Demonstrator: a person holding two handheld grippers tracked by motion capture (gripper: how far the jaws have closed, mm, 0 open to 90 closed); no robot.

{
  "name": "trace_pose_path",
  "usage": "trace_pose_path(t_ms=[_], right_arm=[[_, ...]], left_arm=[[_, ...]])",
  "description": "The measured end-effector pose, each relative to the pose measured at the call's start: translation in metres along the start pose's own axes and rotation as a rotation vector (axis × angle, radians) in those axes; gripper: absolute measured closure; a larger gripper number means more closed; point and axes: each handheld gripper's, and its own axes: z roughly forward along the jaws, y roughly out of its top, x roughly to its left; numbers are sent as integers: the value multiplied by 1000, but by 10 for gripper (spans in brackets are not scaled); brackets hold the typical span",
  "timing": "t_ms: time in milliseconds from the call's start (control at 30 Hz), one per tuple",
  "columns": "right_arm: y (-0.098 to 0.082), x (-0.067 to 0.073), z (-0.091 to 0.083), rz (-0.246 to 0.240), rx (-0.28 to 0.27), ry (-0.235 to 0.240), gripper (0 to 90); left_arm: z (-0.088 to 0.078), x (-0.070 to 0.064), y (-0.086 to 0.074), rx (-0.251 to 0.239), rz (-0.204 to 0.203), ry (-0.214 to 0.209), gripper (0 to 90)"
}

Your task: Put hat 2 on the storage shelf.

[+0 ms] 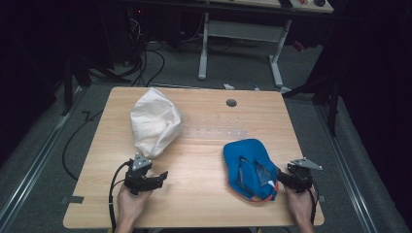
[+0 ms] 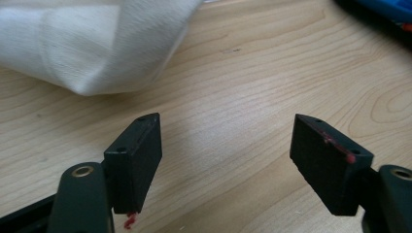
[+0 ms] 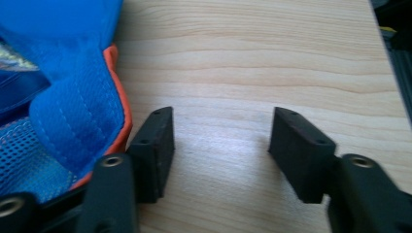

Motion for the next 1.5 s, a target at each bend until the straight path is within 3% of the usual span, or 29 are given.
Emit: trace_pose_path(t_ms=[100,300,400,433,567,700,833,933,1167,1500], right_arm=[[0,1,0,-7,8,9,353],[0,1,1,0,7,1,359],[1,-3,-2,39,1,19,395],[2,-5,-7,49,-24,19,403],[9,-4,-16,6,-63,10,410],[20,1,-26,-16,-132,68,424],[26,6,-26,-28,-149,95,421],[35,12,-22,-33,-135,148,437],[46,18,-6,-30,-96,198,407],[43,22,18,-34,-37,253,388]], left_arm=[[6,-2,-2,-2,24,13,292],[17,-5,-4,-11,32,16,291],[21,-4,-4,-5,31,21,289],[22,-5,-5,-2,32,25,288],[25,-6,-6,13,49,44,286],[26,-9,-5,23,68,61,283],[27,-12,-5,30,85,72,266],[27,-12,-5,31,87,73,263],[28,-12,-5,30,84,74,262],[27,-12,-5,30,86,76,260]])
